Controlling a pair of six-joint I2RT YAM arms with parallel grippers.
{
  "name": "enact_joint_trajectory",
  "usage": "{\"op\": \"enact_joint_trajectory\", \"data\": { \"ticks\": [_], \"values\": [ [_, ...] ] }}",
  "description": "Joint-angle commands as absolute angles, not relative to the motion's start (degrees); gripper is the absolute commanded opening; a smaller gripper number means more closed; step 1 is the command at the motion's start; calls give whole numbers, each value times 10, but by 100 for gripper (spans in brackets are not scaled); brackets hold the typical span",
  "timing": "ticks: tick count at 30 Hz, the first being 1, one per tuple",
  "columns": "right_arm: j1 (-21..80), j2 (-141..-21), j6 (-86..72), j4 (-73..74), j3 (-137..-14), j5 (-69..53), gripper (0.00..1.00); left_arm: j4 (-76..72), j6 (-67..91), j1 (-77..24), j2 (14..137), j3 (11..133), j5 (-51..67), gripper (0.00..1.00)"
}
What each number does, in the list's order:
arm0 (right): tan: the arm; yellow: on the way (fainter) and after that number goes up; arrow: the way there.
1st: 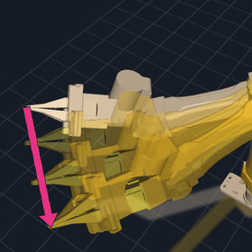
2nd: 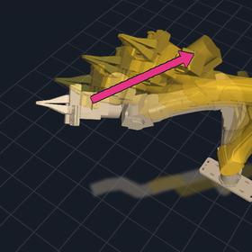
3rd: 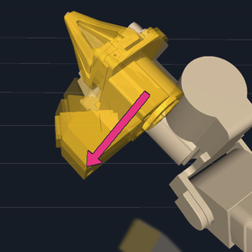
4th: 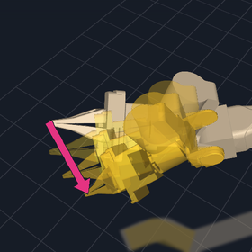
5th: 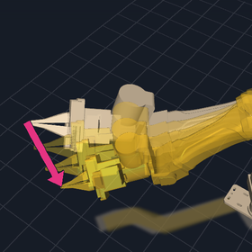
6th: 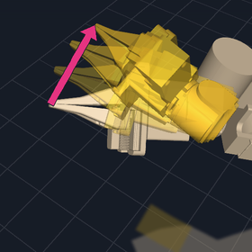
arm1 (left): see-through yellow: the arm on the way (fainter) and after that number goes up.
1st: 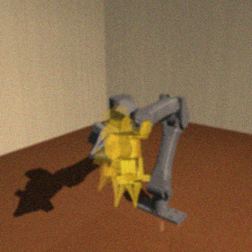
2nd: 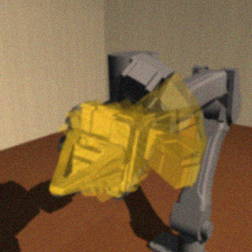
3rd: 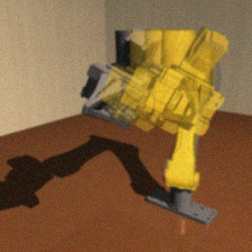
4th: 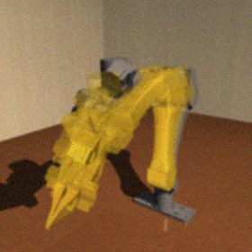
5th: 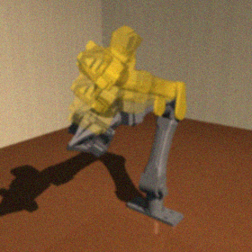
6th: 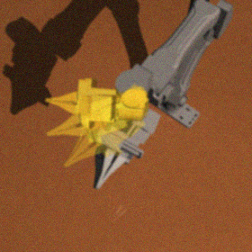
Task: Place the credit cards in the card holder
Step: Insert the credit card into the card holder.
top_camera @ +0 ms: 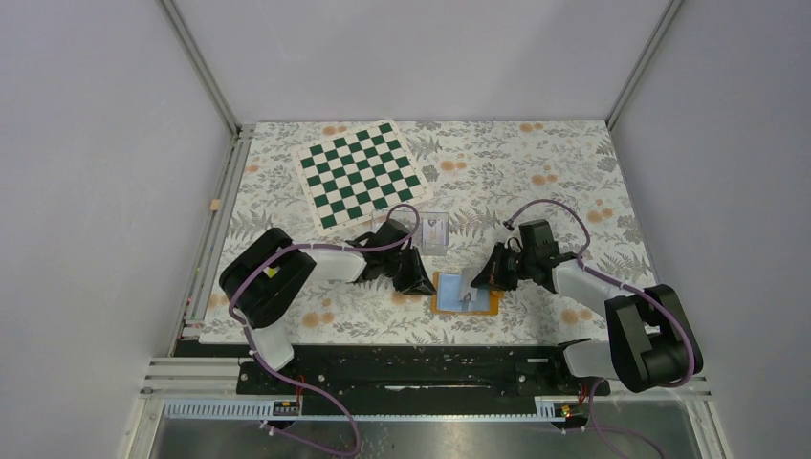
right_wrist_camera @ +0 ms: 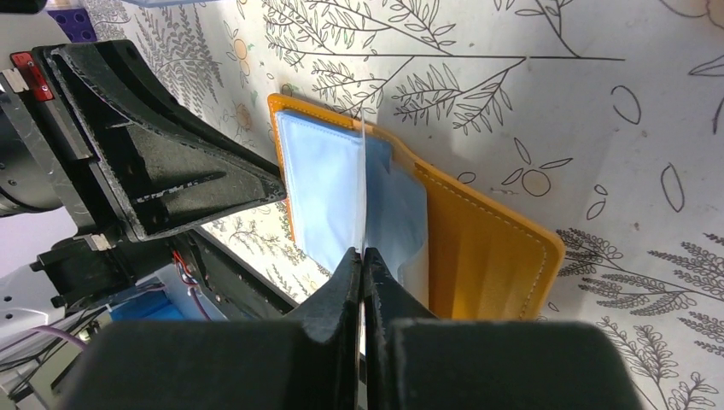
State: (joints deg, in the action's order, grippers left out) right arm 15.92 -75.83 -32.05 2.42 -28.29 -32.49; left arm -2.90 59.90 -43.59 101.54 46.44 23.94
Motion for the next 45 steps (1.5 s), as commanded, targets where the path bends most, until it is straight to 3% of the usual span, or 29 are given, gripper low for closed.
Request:
{"op": "enact_joint_trajectory", "data": {
  "ticks": [1, 45],
  "values": [
    [160, -748, -330, 16, -275, -339, 0, -1, 595, -445, 1041, 465, 216, 14],
    [160, -832, -317, 107, -307, -350, 0, 15, 603, -454, 1035, 468, 204, 9]
  ]
}}
